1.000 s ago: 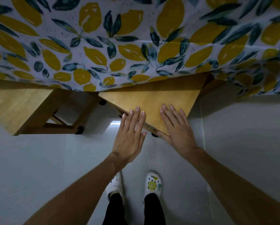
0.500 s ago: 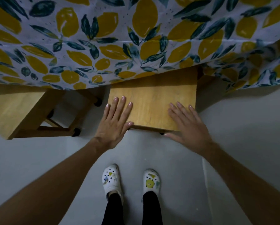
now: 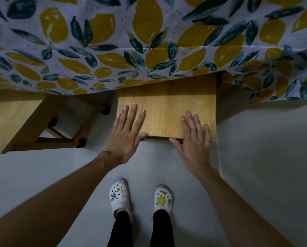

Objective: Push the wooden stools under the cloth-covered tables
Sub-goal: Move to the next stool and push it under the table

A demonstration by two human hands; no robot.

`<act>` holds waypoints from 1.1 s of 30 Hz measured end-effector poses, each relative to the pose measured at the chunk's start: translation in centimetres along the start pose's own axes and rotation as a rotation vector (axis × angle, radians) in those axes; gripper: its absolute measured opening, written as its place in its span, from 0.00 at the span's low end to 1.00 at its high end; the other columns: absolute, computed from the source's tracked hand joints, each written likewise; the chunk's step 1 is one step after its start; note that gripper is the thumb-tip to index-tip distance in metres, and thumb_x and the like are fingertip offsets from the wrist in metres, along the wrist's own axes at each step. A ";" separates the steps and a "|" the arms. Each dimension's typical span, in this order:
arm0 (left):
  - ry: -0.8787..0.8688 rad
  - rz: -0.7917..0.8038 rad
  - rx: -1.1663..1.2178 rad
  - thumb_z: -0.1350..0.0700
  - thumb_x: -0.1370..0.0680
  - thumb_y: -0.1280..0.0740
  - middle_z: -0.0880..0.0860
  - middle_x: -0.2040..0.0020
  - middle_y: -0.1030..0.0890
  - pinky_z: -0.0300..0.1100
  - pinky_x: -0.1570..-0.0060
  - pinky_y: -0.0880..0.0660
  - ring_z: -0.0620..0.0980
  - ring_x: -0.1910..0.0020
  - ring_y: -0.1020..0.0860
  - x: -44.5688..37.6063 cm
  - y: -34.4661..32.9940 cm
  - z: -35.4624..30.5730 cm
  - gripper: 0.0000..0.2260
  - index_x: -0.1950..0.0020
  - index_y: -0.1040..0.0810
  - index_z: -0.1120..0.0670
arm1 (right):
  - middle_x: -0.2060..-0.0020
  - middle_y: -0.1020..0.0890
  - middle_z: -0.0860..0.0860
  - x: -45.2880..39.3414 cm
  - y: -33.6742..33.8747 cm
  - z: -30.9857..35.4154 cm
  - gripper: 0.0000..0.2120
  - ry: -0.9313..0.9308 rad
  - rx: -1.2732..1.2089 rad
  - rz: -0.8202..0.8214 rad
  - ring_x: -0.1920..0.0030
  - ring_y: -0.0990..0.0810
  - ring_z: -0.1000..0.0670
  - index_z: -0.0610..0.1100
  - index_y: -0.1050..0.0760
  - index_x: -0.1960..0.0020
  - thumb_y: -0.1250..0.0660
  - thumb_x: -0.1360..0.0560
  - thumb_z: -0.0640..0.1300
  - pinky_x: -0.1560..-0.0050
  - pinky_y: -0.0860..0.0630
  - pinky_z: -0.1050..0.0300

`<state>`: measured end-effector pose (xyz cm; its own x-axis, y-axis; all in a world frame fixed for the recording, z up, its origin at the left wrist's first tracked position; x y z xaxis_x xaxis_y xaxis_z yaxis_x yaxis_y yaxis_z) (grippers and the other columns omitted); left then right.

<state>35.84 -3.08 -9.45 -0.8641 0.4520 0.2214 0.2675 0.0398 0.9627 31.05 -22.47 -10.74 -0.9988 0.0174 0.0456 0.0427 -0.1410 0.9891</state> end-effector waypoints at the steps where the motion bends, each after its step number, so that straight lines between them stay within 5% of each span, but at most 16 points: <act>1: 0.009 -0.008 0.003 0.42 0.19 0.58 0.57 0.21 0.58 0.54 0.25 0.57 0.57 0.23 0.61 -0.3 0.0 -0.3 0.28 0.22 0.57 0.52 | 0.22 0.44 0.47 -0.5 0.1 -0.5 0.35 0.011 0.001 -0.004 0.22 0.48 0.46 0.44 0.46 0.22 0.49 0.21 0.65 0.24 0.52 0.43; 13: 0.092 -0.028 0.075 0.40 0.20 0.63 0.56 0.22 0.61 0.51 0.26 0.63 0.56 0.24 0.64 -3.3 0.0 -2.5 0.29 0.22 0.59 0.51 | 0.23 0.38 0.48 -4.8 1.3 -4.3 0.35 0.085 -0.049 -0.017 0.23 0.45 0.48 0.44 0.40 0.25 0.45 0.25 0.63 0.25 0.56 0.49; 23: -0.026 0.034 0.283 0.44 0.18 0.58 0.53 0.22 0.62 0.46 0.26 0.65 0.49 0.24 0.66 -2.5 1.2 -1.2 0.27 0.23 0.59 0.53 | 0.20 0.52 0.51 -4.8 2.5 -3.3 0.37 -0.027 -0.210 0.087 0.22 0.59 0.52 0.46 0.48 0.21 0.55 0.23 0.67 0.24 0.64 0.46; 27: 0.100 -0.076 0.357 0.46 0.18 0.57 0.50 0.22 0.59 0.43 0.27 0.66 0.46 0.24 0.64 0.4 2.1 2.1 0.26 0.22 0.54 0.54 | 0.21 0.49 0.46 -3.8 4.2 1.0 0.35 -0.162 -0.400 -0.035 0.21 0.56 0.49 0.44 0.44 0.23 0.51 0.22 0.65 0.23 0.57 0.43; 33: 0.268 -0.170 0.431 0.48 0.17 0.55 0.50 0.21 0.54 0.44 0.25 0.62 0.45 0.23 0.61 8.4 3.3 13.0 0.24 0.23 0.50 0.56 | 0.22 0.45 0.46 -1.9 2.9 14.4 0.31 -0.072 -0.454 -0.055 0.21 0.52 0.50 0.42 0.40 0.24 0.48 0.20 0.59 0.22 0.53 0.45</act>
<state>35.07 12.44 -6.41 -0.9740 0.1658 0.1541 0.2163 0.4802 0.8501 33.42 -8.66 -5.90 -0.9944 0.1036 0.0208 -0.0407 -0.5569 0.8296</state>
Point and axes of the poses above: each hand's wrist, its own x-axis away from the middle knuckle, its own y-axis out of the back of the hand, z = x × y, the point moved 9 cm from there along -x, towards the middle knuckle
